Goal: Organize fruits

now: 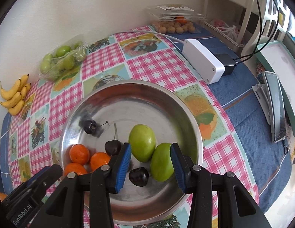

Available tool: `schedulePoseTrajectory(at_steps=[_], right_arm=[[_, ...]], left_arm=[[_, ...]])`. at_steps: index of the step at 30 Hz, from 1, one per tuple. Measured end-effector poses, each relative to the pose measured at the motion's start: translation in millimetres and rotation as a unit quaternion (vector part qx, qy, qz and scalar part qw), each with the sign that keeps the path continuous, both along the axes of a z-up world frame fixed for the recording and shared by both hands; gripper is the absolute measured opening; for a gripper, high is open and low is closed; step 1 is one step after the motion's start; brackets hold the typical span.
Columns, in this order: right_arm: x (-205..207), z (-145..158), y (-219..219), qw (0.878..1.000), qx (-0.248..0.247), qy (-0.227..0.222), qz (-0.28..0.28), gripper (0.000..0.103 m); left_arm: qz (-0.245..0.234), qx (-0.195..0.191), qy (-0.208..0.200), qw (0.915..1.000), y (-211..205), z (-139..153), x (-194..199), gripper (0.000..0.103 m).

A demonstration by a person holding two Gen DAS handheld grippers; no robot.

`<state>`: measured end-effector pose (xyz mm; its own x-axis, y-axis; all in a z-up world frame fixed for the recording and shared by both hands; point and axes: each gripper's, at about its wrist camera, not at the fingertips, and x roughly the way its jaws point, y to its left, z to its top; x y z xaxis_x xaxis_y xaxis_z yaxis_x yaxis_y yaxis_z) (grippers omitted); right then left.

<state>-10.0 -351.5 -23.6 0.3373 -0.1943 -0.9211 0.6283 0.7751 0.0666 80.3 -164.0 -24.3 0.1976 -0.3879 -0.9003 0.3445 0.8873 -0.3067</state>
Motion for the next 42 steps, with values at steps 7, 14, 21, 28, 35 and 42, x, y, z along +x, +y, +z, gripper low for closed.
schedulePoseTrajectory(at_steps=[7,14,21,28,35,42], right_arm=[[5,-2,6,1.0,0.002,0.001,0.012,0.058],[10,-7,10,1.0,-0.002,0.013,0.025,0.078],[14,-10,13,0.999,-0.005,0.02,0.037,0.088],[17,-13,14,0.999,-0.007,0.019,0.044,0.098],[19,-12,18,0.998,-0.013,0.013,0.057,0.103],[22,-13,22,0.998,-0.013,0.008,0.068,0.103]], left_arm=[[0.052,0.057,-0.005,0.997,26,-8,12,0.037],[0.083,0.105,-0.001,0.991,36,-22,17,0.07],[0.097,0.135,-0.01,0.9861,44,-29,19,0.082],[0.101,0.155,-0.025,0.9825,46,-33,19,0.092],[0.101,0.16,-0.036,0.9813,46,-35,21,0.095],[0.11,0.161,-0.048,0.9796,51,-34,21,0.095]])
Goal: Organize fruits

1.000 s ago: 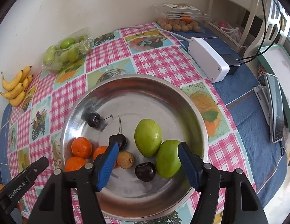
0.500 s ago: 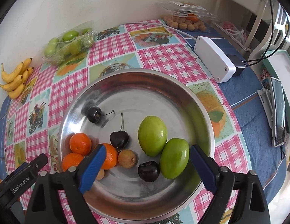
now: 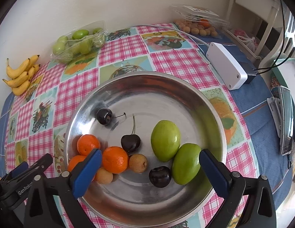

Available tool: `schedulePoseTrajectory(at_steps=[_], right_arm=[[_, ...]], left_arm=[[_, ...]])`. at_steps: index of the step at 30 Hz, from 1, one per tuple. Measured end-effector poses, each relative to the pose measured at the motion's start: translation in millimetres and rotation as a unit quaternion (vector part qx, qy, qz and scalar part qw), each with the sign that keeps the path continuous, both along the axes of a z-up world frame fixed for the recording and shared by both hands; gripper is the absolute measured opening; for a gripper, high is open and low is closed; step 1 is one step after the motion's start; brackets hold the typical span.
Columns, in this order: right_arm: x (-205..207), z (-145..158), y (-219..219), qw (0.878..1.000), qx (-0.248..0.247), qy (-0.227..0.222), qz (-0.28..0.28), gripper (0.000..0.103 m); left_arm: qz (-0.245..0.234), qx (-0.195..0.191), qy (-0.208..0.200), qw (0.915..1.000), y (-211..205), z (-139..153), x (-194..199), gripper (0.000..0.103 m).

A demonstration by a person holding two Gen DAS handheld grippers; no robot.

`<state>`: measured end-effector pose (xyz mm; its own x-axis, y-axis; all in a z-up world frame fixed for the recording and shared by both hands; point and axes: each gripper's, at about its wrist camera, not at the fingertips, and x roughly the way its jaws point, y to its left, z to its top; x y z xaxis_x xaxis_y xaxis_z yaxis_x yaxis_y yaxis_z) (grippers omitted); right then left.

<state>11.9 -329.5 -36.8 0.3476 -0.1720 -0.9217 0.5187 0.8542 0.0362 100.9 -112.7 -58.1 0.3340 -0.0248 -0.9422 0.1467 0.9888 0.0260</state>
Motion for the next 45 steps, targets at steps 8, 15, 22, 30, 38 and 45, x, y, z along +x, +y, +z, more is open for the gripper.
schedulePoseTrajectory(at_steps=[8,15,22,30,38,45], right_arm=[[-2,1,4,1.0,0.004,-0.007,0.002,0.103],[-7,11,15,1.0,-0.005,-0.023,0.009,0.103],[-17,18,32,0.999,-0.01,-0.035,0.019,0.103],[-35,28,48,0.998,-0.009,-0.057,0.029,0.103],[-55,29,74,0.997,-0.01,-0.052,0.055,0.103],[-65,28,87,0.996,-0.018,-0.04,0.072,0.103]], left_arm=[[0.018,0.03,-0.058,0.9977,12,21,-7,0.095],[0.027,0.043,-0.096,0.9941,22,40,-22,0.095],[0.027,0.041,-0.103,0.9935,37,53,-39,0.095],[0.031,0.042,-0.097,0.994,57,60,-61,0.095],[0.027,0.049,-0.087,0.9946,73,58,-86,0.095],[0.025,0.049,-0.072,0.9958,85,52,-97,0.095]])
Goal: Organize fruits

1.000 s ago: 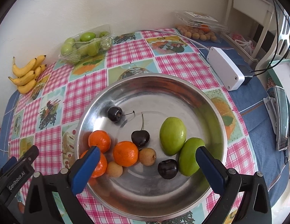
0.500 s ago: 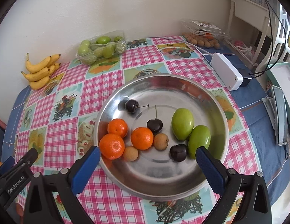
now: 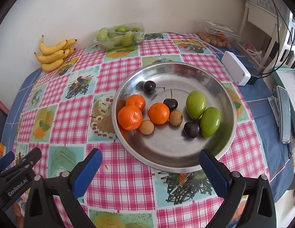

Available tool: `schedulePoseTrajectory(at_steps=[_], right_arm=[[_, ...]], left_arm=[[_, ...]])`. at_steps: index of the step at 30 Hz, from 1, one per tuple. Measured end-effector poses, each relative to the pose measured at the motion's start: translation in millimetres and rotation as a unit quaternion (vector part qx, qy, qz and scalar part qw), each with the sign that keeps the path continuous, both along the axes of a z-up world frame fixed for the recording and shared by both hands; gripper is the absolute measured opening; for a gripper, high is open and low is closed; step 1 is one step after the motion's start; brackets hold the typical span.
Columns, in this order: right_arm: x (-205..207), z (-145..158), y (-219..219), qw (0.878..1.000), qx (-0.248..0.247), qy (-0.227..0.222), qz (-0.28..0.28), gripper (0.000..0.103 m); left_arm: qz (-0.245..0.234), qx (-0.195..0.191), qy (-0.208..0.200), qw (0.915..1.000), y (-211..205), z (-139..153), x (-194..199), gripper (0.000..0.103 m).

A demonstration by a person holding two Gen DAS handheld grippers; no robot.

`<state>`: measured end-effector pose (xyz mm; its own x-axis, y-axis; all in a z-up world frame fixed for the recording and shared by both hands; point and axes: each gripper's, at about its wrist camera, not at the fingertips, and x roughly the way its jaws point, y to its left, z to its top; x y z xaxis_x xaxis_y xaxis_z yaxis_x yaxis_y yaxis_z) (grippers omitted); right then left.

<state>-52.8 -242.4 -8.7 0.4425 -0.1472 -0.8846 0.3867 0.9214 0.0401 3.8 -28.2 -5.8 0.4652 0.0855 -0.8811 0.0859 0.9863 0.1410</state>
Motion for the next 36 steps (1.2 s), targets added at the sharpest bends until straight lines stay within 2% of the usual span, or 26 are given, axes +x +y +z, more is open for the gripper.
schedulePoseTrajectory(at_steps=[8,36], right_arm=[[-6.9,-1.2,3.8,1.0,-0.001,0.005,0.006,0.103],[-4.0,-6.2,-1.5,1.0,0.001,0.009,-0.001,0.103]], left_arm=[[0.0,-0.015,0.006,0.9999,5.5,0.0,-2.1,0.095],[-0.022,-0.01,0.028,0.9993,-1.8,-7.5,1.3,0.095]])
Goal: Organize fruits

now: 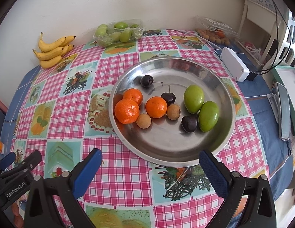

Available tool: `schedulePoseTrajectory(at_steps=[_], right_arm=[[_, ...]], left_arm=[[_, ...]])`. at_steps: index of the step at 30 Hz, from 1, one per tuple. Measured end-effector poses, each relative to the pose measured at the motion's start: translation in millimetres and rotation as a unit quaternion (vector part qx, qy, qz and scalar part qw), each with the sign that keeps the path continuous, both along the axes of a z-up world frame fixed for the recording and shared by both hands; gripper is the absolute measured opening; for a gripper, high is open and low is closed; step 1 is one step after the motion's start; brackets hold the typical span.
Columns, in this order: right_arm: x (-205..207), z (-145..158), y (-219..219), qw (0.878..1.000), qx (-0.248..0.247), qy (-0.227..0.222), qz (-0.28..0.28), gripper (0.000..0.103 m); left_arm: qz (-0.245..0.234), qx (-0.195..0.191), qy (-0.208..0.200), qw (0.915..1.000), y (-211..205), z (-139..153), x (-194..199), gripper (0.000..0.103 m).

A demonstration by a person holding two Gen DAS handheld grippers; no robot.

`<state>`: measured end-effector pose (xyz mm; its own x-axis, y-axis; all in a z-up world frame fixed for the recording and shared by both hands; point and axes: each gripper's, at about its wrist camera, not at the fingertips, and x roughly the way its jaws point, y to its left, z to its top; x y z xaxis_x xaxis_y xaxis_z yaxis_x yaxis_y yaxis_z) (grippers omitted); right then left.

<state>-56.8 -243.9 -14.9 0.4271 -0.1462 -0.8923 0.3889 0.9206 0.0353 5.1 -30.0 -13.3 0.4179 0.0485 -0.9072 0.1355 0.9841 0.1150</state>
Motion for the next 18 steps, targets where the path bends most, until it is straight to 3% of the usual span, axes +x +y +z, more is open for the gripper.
schedulePoseTrajectory(at_steps=[18], right_arm=[[0.7,-3.3,-0.8,1.0,-0.001,0.006,0.001,0.103]], left_arm=[[0.003,0.002,-0.006,1.0,0.3,1.4,0.1,0.095]])
